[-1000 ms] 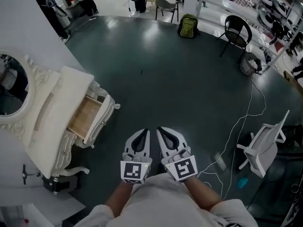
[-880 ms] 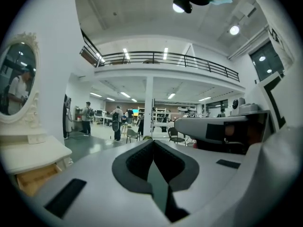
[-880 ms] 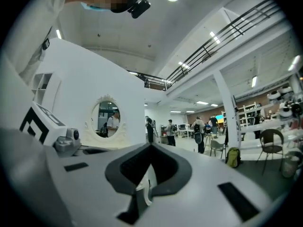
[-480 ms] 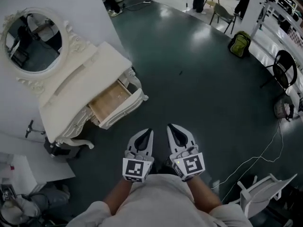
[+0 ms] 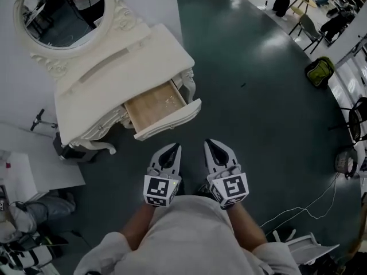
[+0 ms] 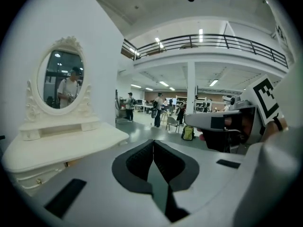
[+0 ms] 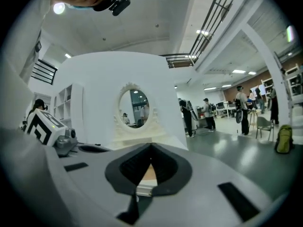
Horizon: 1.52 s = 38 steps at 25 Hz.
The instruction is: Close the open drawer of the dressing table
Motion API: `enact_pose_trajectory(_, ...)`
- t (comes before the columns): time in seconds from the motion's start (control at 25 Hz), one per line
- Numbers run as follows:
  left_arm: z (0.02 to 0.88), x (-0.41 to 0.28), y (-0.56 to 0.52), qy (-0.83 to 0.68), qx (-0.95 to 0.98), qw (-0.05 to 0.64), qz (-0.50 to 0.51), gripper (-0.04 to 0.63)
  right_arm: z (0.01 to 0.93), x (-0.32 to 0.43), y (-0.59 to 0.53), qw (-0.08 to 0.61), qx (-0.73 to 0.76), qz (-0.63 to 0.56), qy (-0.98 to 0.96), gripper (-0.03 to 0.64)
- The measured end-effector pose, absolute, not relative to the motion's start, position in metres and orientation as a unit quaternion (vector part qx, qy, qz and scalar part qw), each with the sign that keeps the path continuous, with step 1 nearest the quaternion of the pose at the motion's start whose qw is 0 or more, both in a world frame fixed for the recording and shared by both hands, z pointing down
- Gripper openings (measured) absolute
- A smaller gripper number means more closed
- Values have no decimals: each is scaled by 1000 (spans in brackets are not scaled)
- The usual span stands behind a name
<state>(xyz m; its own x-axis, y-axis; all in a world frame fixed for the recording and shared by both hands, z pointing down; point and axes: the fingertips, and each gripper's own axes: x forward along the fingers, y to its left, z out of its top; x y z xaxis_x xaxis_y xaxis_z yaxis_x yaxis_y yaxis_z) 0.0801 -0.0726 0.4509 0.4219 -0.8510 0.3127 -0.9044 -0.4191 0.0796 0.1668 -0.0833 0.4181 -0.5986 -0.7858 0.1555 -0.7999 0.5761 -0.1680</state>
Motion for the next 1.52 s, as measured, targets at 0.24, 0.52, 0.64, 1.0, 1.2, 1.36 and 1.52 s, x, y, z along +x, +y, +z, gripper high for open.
enact_pose_trajectory(0.24,484,23,-117,-540,819,147,123,8,473,121,-129,52,426,192,-882,14)
enact_pose_trajectory(0.52,544,-29,-147,-522,816,175,176,8,538,76,-150,127,409,244,-870,14)
enact_pose_trajectory(0.64,572,-38,-160,-499,821,198,197,8,576,58,-159,164,405,259,-861,14)
enact_pose_trajectory(1.0,621,-56,-190,-448,830,219,249,8,677,39,-159,295,397,266,-827,14)
enact_pose_trajectory(1.2,641,-70,-197,-431,828,237,270,8,714,32,-166,324,405,294,-803,15)
enact_pose_trajectory(1.36,649,-72,-201,-426,827,244,274,8,735,28,-177,346,402,278,-801,15)
enact_pose_trajectory(1.52,652,-82,-204,-426,826,248,273,8,763,19,-176,372,384,304,-789,137)
